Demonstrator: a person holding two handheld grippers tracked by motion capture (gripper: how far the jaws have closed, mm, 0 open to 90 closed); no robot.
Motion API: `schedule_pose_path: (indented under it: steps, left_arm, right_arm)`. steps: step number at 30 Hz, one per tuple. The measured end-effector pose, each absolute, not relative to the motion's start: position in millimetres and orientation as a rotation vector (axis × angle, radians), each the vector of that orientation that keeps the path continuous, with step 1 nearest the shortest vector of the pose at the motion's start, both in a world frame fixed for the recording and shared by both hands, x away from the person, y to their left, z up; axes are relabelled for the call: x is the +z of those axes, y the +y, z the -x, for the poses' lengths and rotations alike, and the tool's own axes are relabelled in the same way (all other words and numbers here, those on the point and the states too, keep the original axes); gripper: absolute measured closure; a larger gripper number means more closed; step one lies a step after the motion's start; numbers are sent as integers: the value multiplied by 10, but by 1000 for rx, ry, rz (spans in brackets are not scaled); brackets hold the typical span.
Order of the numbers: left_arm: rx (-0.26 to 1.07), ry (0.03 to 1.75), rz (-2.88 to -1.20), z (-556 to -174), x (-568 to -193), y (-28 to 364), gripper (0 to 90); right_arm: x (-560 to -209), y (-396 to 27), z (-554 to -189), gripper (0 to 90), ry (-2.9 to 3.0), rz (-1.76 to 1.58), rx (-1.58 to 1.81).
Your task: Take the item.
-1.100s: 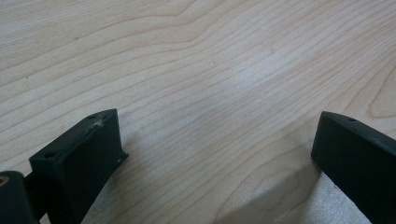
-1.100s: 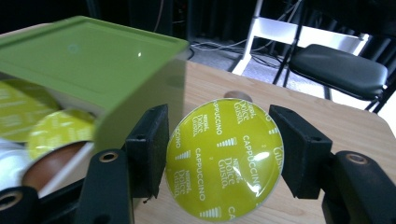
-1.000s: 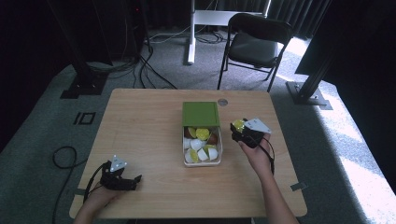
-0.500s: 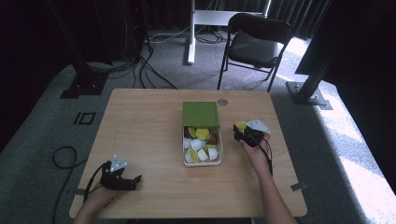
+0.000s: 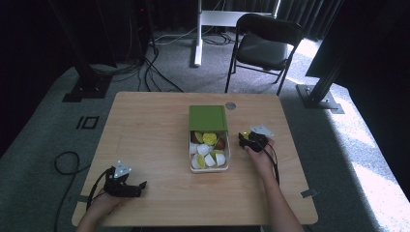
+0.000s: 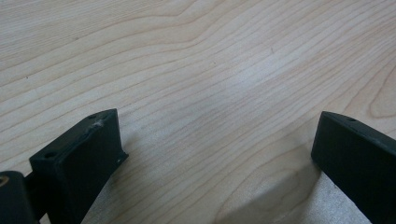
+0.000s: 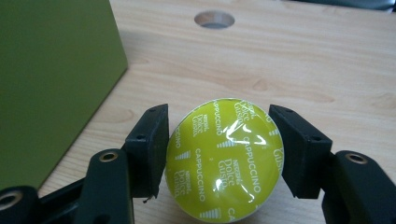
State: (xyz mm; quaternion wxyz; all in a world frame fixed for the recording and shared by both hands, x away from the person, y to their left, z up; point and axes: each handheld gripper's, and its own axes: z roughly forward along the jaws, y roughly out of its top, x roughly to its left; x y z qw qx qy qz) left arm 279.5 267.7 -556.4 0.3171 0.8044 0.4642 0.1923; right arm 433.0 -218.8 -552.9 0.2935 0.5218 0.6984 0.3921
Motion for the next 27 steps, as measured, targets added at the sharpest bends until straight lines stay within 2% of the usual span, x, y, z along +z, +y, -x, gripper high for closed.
schedule_pose_path:
  steps: [10,16,27]
  left_arm:
    - [506,1222,-2118,-2796,-5564,2677,28]
    - [506,1222,-2118,-2796,-5564,2677,28]
    - [506,1222,-2117,-2796,-5564,2677,28]
  right_arm:
    - [-5544,-2137,-4380,394,1916,-1386,994]
    - [-5541,-2137,-4372,313,1942,-1383,1008]
    - [-5330,-2197,-4236,239,1907,-1304,1107]
